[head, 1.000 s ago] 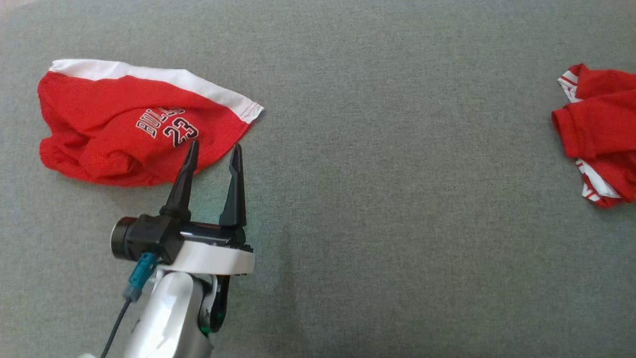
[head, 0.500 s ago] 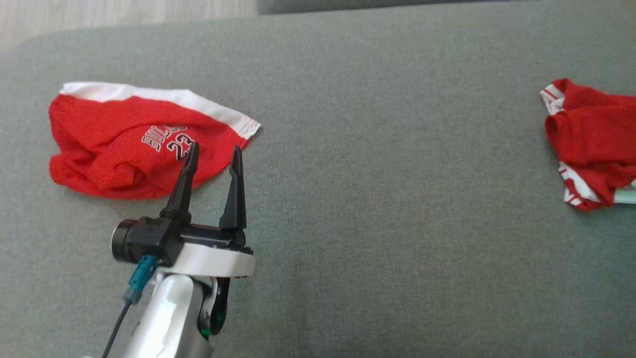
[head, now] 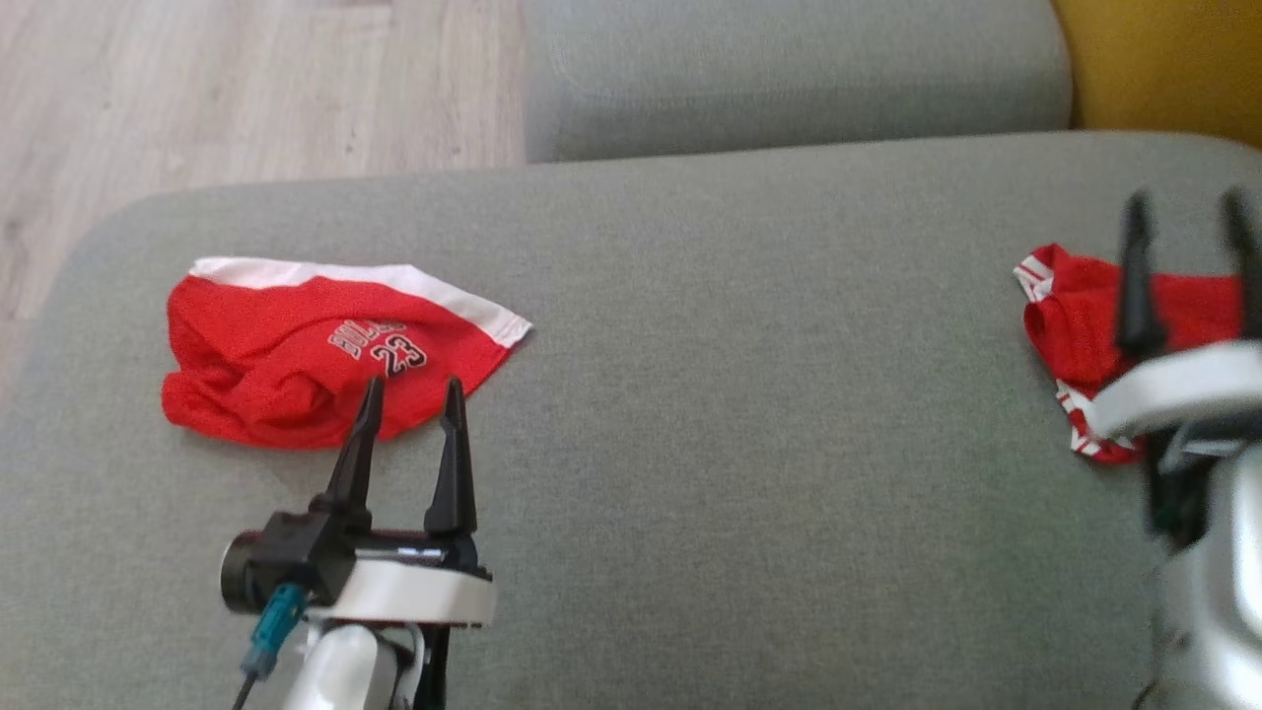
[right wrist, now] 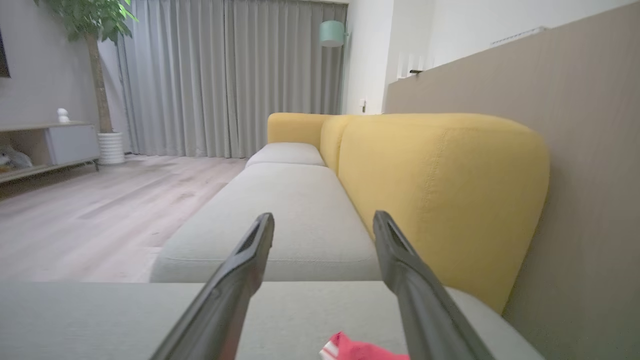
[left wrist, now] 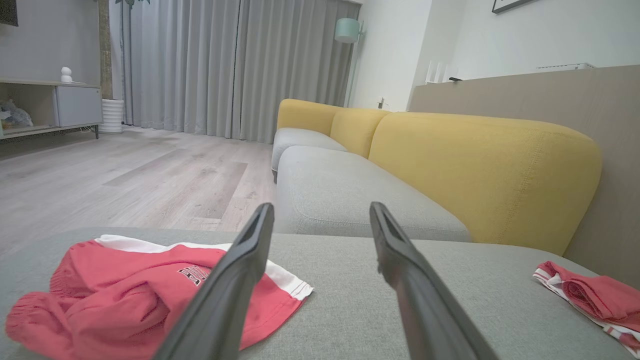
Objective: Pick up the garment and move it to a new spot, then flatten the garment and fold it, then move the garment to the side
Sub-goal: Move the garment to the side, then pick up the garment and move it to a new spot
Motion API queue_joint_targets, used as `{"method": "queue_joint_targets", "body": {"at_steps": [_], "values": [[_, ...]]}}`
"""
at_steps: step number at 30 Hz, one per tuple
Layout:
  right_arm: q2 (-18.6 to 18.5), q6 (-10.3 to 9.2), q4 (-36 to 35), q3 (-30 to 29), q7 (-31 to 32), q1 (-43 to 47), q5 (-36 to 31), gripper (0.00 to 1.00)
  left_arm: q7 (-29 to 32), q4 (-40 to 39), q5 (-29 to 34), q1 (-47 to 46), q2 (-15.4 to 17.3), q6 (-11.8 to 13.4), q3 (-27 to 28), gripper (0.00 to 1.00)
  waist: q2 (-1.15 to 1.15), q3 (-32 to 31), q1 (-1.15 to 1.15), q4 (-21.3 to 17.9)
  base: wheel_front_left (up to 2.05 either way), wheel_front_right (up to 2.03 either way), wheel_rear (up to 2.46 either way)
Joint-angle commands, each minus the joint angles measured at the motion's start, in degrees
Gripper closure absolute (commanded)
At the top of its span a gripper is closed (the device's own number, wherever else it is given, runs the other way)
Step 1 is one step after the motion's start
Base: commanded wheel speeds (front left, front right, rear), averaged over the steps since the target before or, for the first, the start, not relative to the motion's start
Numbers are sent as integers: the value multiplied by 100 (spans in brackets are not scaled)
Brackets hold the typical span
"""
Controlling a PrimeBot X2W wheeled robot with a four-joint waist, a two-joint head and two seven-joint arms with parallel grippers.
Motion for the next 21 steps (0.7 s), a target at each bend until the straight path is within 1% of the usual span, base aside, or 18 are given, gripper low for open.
{"method": "queue_joint_targets", "body": {"at_steps": [1,4,8,11,14,21], "values": [[115,-5,-366,174,-13,75,119,0,-30,-216,-48,-103,23,55,242,0,0,-108,2,33,0,0,0],[356,-5,-704,296,-123,607,297,0,-30,-232,-37,-1,23,43,272,0,0,-155,2,67,0,0,0],[527,-5,-874,414,-408,1269,520,0,-30,-232,-26,132,23,38,349,0,0,-207,2,84,0,0,0],[572,-5,-861,479,-609,1722,559,0,-30,-212,-17,243,23,22,369,0,0,-241,2,87,0,0,0],[582,-5,-767,528,-752,2042,820,0,-31,-174,-21,338,23,14,377,0,0,-263,2,80,0,0,0],[585,-5,-592,741,-893,2262,951,0,-31,-126,-54,434,23,26,400,0,0,-278,2,41,0,0,0]]}}
